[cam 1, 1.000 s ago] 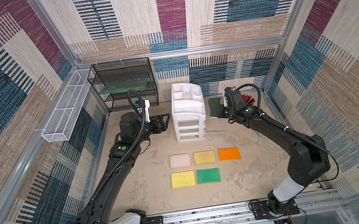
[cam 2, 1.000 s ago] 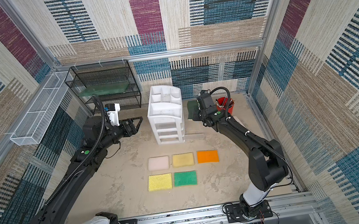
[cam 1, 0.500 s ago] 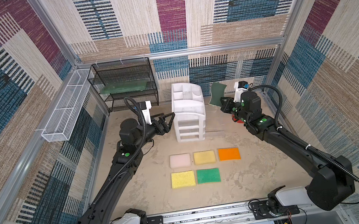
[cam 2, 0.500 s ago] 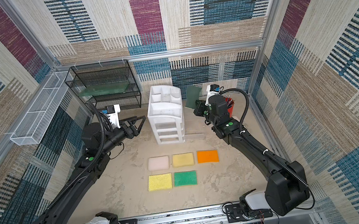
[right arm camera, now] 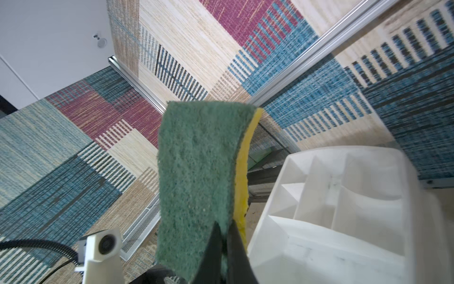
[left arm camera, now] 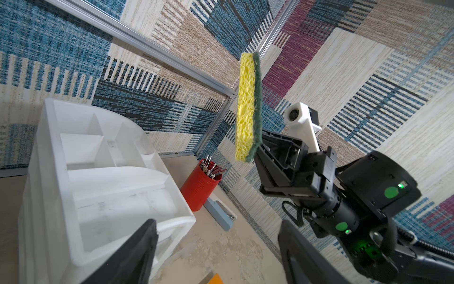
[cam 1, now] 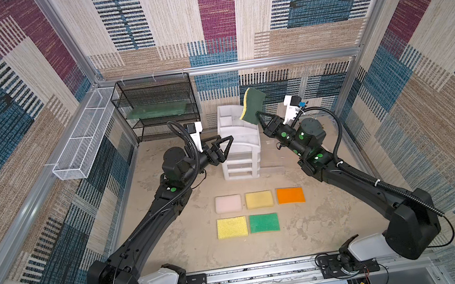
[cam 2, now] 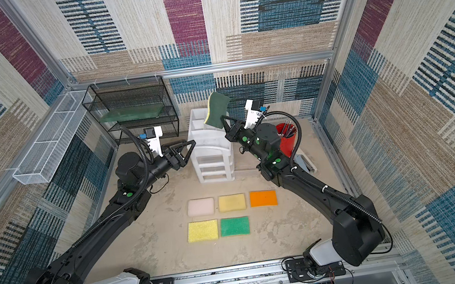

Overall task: Take the sponge out of the drawer
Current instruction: Pick up the sponge from the drawer.

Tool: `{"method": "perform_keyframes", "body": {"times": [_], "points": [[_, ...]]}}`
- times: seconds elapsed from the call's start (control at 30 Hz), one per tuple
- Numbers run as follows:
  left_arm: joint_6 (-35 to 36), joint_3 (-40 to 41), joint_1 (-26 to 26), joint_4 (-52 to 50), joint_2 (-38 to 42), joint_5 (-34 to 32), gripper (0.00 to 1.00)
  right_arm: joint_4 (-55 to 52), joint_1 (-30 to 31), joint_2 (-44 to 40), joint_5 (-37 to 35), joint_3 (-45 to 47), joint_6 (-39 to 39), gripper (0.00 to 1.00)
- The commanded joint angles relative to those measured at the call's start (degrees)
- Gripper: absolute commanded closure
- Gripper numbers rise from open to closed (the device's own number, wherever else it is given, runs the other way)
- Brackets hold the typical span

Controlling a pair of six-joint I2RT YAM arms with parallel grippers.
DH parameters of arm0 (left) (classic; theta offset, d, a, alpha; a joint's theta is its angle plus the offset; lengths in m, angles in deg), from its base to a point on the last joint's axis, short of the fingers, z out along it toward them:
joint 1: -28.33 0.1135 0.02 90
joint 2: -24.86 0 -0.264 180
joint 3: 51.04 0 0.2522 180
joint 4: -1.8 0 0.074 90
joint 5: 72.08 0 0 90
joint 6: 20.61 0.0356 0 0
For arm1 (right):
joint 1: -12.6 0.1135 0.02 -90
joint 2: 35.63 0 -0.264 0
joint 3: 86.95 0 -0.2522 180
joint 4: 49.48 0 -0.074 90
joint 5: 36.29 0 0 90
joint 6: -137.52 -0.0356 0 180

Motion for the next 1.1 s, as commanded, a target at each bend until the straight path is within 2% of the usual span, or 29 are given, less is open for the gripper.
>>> {"method": "perform_keyframes", "body": {"times": [0.0,0.27,0.37,0.73,0.97,1.07], "points": [[-1.07,-1.97,-0.93,5.31,-2.41,1.55,0.21,6.83,1.01,1.58,2.53,-1.03,-4.75,1.0],[-3.11,-3.77,-3.04,13.95,-8.11,0.15,0.23,4.42,3.25,5.6,4.91,-5.38,-8.24,1.0],[-2.94,-3.9,-3.71,14.61,-9.16,-2.9,0.24,1.03,3.46,6.54,4.86,-7.21,-9.22,1.0],[-3.12,-4.92,-4.47,16.69,-11.68,-9.15,0.31,-0.65,3.47,7.56,5.04,-6.91,-13.29,1.0],[-3.51,-5.74,-4.55,16.45,-12.79,-11.6,0.44,-0.79,3.31,7.21,6.8,-6.53,-15.56,1.0],[-3.27,-5.72,-4.55,16.68,-12.56,-12.01,0.54,-2.42,3.26,7.14,7.84,-6.79,-16.21,1.0]]}}
